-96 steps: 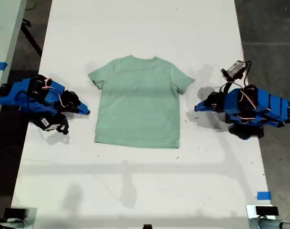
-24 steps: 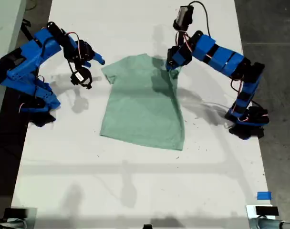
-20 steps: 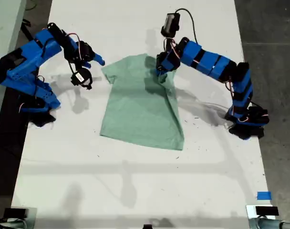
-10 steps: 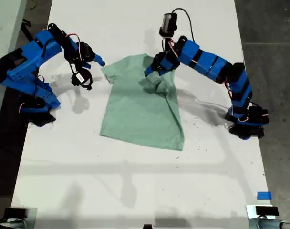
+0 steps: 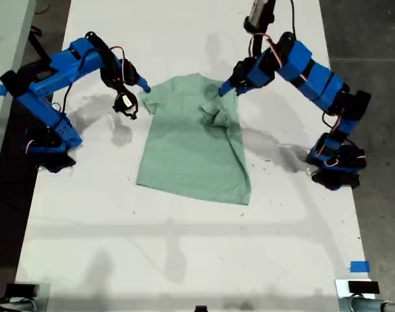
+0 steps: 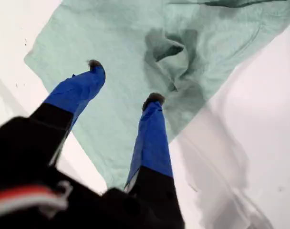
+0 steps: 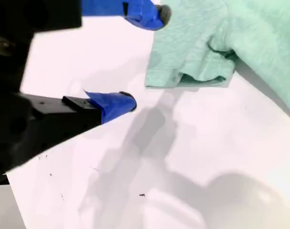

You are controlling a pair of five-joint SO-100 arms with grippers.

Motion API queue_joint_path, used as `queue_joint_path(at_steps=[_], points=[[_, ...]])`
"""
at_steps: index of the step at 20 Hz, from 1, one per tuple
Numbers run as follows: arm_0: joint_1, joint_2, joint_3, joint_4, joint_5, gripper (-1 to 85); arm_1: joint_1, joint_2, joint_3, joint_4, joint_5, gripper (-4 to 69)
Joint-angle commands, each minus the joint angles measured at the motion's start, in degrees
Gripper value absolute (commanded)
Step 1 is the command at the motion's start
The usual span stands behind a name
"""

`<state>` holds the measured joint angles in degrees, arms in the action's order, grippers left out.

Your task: Fold t-shirt

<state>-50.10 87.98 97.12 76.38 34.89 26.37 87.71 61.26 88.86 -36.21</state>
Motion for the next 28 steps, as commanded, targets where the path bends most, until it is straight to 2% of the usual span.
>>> queue_joint_path(at_steps=[1, 6, 7, 9, 12, 18, 22, 28], points=[[-1.4, -7.9, -8.3, -0.8, 0.2, 29.5, -2.8, 9.5, 4.8, -1.8, 2.4, 20.4], [-5.3, -27.2, -21.1, 0.5, -0.2, 28.4, -5.7, 22.8, 19.1, -5.5, 6.2, 19.2], [-5.6, -31.3, -25.0, 2.5, -0.1, 24.2, -6.1, 25.1, 21.6, -6.2, 6.9, 19.3], [-6.2, -36.1, -30.5, 5.7, -0.4, 8.4, -6.7, 29.0, 26.3, -6.9, 8.1, 19.3], [-6.9, -36.1, -32.4, 6.4, -0.2, 0.0, -7.2, 33.6, 32.1, -8.5, 9.4, 19.4], [-7.6, -26.8, -31.9, 8.8, -1.6, 0.0, -7.1, 40.7, 40.1, -11.3, 10.6, 20.1], [-7.8, -14.0, -30.9, 7.6, -2.2, 0.0, -7.1, 43.9, 43.1, -11.6, 11.2, 20.3], [5.4, -12.6, -33.6, -1.1, -1.0, 0.0, -7.5, 47.5, 46.9, -12.5, 12.5, 20.5]])
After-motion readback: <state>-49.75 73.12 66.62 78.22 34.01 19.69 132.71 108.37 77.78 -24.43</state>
